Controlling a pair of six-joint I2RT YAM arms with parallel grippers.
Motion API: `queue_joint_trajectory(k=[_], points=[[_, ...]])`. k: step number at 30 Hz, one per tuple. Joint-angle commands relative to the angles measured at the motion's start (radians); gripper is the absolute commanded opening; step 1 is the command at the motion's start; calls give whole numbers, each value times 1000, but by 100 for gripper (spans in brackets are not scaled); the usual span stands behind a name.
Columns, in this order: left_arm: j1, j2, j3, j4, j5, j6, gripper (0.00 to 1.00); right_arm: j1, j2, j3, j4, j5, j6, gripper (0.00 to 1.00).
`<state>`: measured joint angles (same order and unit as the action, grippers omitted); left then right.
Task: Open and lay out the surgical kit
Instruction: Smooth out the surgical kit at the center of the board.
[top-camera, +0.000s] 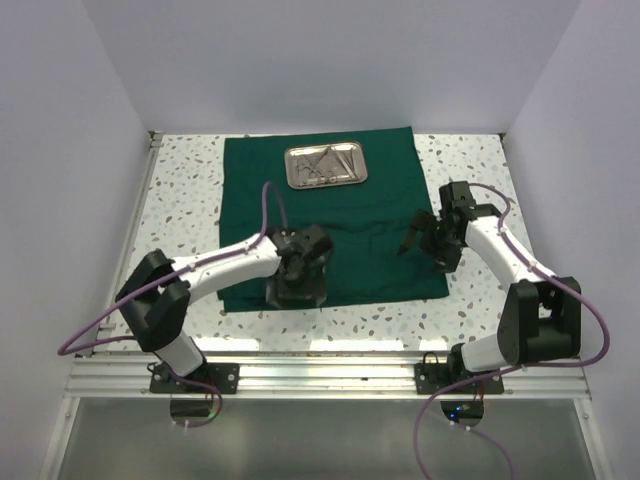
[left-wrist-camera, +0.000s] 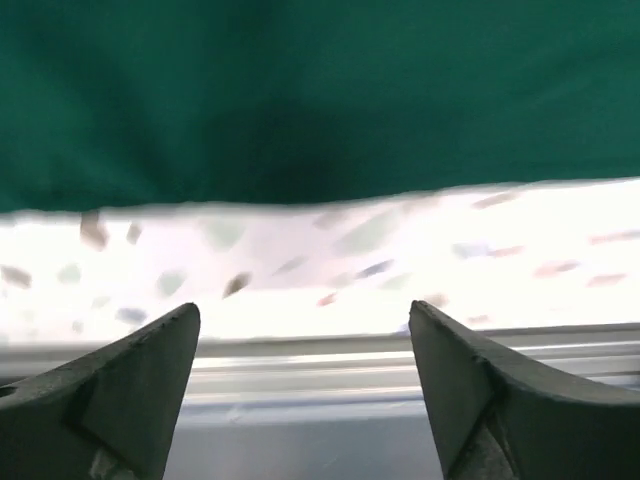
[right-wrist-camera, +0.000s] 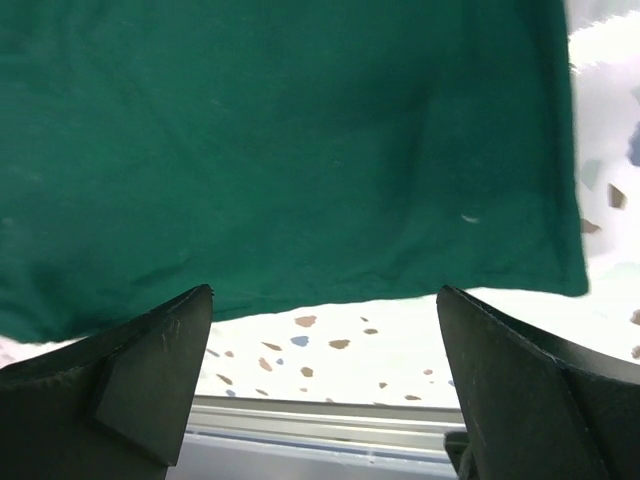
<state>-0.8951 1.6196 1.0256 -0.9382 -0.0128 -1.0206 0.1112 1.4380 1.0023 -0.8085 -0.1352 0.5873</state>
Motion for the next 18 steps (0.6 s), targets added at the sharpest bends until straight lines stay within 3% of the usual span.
queue_joint_trajectory(k=[1, 4, 6, 7, 8, 9, 15, 18], points=[[42, 14, 299, -20, -214, 132, 90, 4, -7, 61, 84, -87, 25, 98], [154, 106, 491, 10, -253, 262, 88, 21, 18, 111, 143, -107, 43, 91], [241, 158, 591, 53, -239, 359, 85, 41, 101, 151, 158, -130, 39, 64], [264, 215, 619, 111, -233, 394, 82, 65, 137, 217, 147, -126, 39, 41], [303, 248, 651, 130, -230, 448, 81, 80, 177, 249, 128, -119, 37, 10], [317, 282, 719, 150, -217, 476, 79, 111, 244, 284, 118, -112, 37, 0], [348, 598, 1015, 161, -167, 588, 74, 162, 407, 489, 78, -67, 66, 0], [349, 697, 1077, 156, -150, 594, 72, 173, 449, 550, 58, -66, 74, 0]])
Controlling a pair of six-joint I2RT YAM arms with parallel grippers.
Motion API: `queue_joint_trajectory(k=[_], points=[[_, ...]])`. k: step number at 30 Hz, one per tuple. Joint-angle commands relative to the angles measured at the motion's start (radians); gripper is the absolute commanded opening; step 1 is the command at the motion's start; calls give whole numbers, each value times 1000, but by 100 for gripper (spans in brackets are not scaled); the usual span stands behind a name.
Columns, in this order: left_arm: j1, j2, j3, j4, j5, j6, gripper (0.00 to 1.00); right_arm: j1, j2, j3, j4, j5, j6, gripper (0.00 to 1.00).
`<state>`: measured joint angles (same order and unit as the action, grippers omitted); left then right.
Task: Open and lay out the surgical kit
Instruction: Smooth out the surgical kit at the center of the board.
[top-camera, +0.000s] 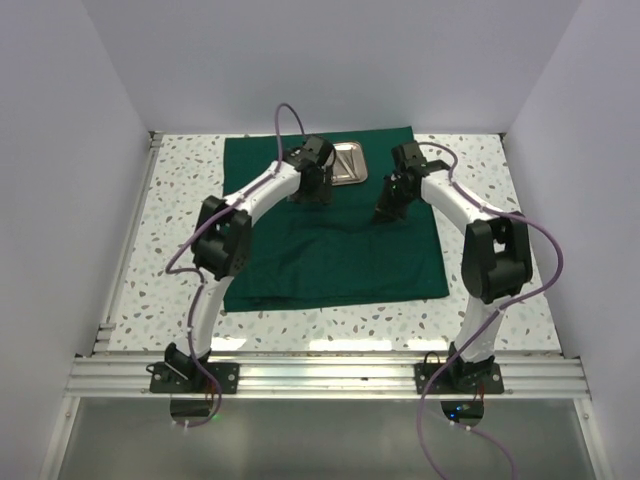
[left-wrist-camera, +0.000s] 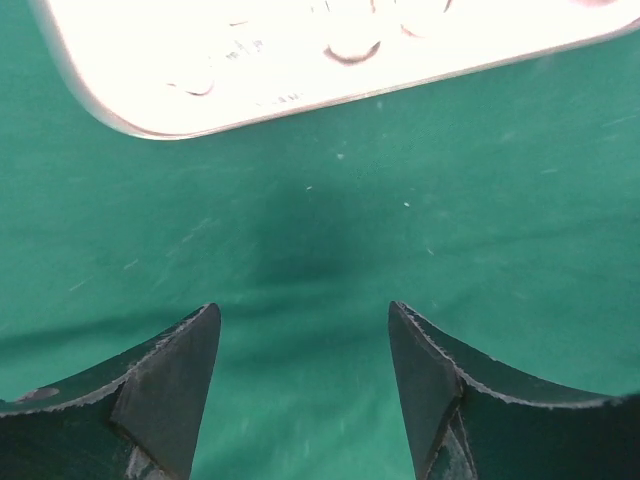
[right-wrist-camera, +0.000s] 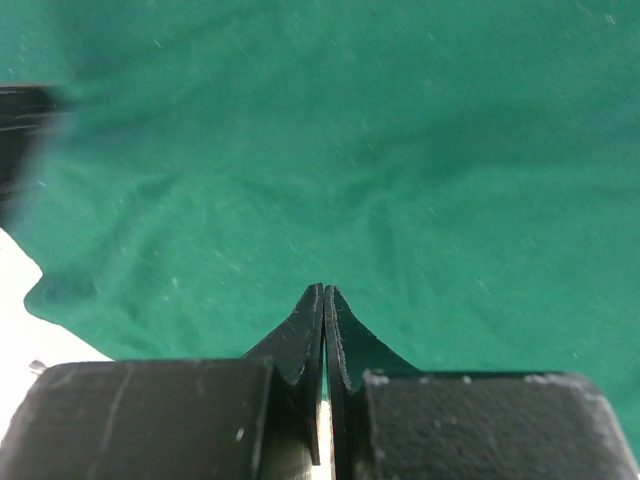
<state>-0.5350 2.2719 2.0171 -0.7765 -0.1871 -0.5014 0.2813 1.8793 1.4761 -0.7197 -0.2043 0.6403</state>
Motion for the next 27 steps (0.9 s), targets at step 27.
queue_joint_trajectory(k=[27], points=[[124, 155, 103, 57, 81, 46, 70, 409, 293, 69, 431, -366, 272, 0]])
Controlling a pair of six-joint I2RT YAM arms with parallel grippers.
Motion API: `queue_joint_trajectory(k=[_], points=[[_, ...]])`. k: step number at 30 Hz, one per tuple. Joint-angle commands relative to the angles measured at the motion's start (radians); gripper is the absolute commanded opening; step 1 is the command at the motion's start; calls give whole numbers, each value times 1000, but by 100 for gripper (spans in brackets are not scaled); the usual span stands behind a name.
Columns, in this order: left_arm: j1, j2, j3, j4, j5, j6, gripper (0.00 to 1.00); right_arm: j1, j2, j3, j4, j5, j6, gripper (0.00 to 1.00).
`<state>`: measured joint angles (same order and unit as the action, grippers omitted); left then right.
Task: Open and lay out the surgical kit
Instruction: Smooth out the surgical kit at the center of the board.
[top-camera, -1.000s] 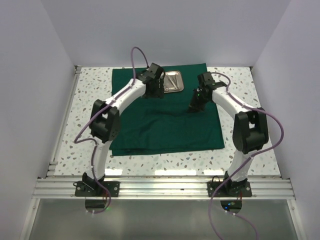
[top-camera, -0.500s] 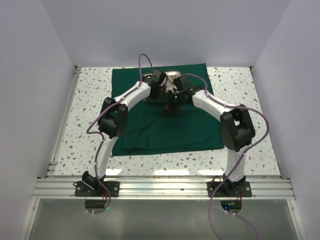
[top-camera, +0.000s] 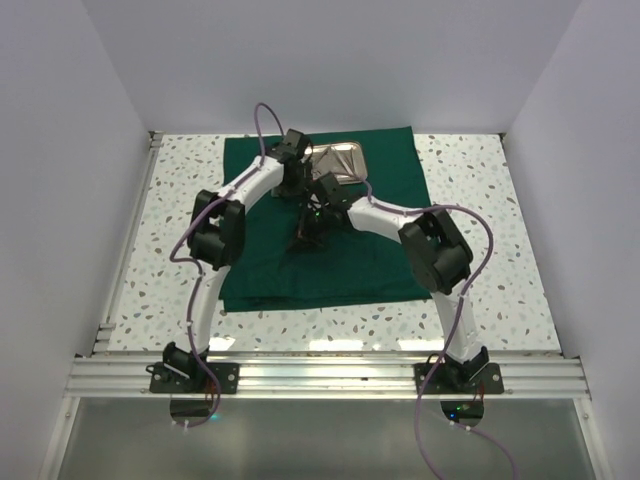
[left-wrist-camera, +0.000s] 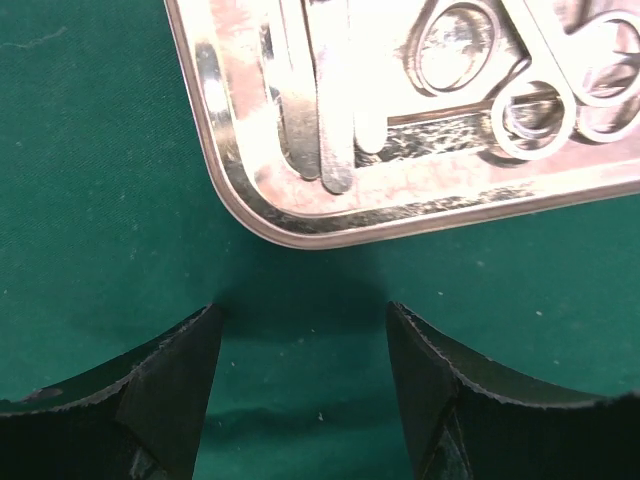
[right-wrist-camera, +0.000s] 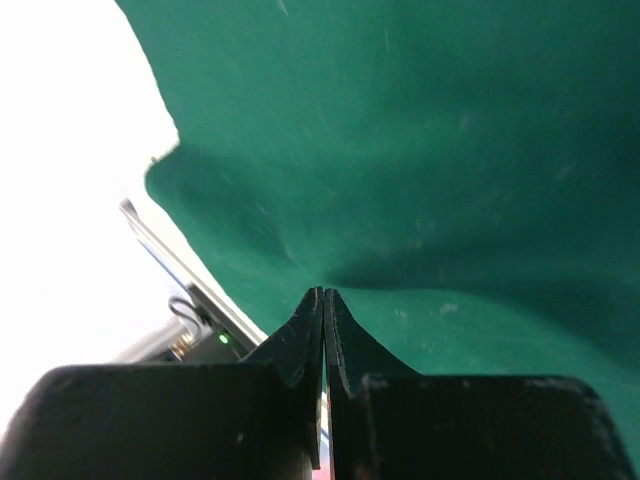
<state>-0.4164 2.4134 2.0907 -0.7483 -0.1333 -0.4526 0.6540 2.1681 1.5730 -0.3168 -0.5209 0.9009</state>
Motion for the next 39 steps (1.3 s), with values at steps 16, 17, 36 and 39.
queue_joint_trajectory(k=[16, 17, 36, 39], points=[[57, 122, 120, 20, 46, 26, 69, 122, -111, -467, -28, 58, -131, 0], [64, 128, 127, 20, 47, 29, 69, 136, -114, -484, -47, 65, -137, 0], [140, -46, 53, 12, 110, 91, 71, 326, -289, -184, -405, 175, -361, 7], [140, -206, -79, 10, 113, 81, 71, 315, -352, -27, -533, 269, -399, 51]])
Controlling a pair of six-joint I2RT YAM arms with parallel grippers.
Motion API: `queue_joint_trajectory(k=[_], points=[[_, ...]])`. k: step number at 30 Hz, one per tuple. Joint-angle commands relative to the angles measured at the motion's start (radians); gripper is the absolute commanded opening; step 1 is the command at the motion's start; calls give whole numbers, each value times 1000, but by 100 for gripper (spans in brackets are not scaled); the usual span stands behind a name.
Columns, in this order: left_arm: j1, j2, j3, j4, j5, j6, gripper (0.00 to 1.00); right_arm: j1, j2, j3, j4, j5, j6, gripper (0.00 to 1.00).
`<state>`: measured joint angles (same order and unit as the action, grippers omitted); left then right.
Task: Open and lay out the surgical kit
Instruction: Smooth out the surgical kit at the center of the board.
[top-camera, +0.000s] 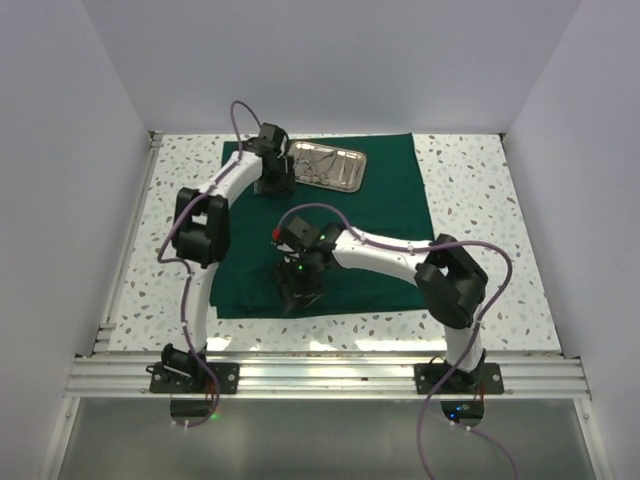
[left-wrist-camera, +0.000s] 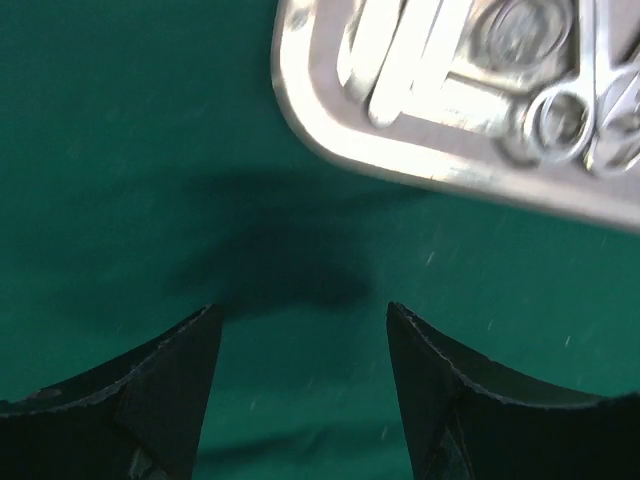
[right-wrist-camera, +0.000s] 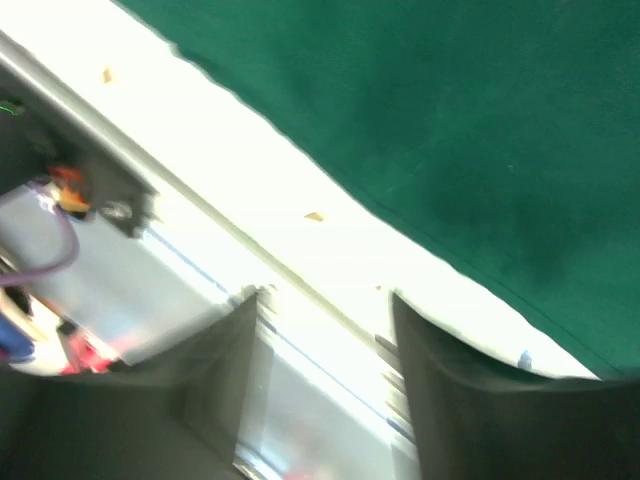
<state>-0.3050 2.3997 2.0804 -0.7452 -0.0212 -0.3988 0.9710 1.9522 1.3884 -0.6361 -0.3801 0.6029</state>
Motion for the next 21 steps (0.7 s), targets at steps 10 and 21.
queue_joint_trajectory(k=[10, 21], points=[[27, -473, -316, -72, 17, 43, 73, -322, -100, 426, -330, 371, -94, 98], [27, -689, -817, 79, 81, 92, 71, -489, 436, 1199, -444, 514, -59, 56]])
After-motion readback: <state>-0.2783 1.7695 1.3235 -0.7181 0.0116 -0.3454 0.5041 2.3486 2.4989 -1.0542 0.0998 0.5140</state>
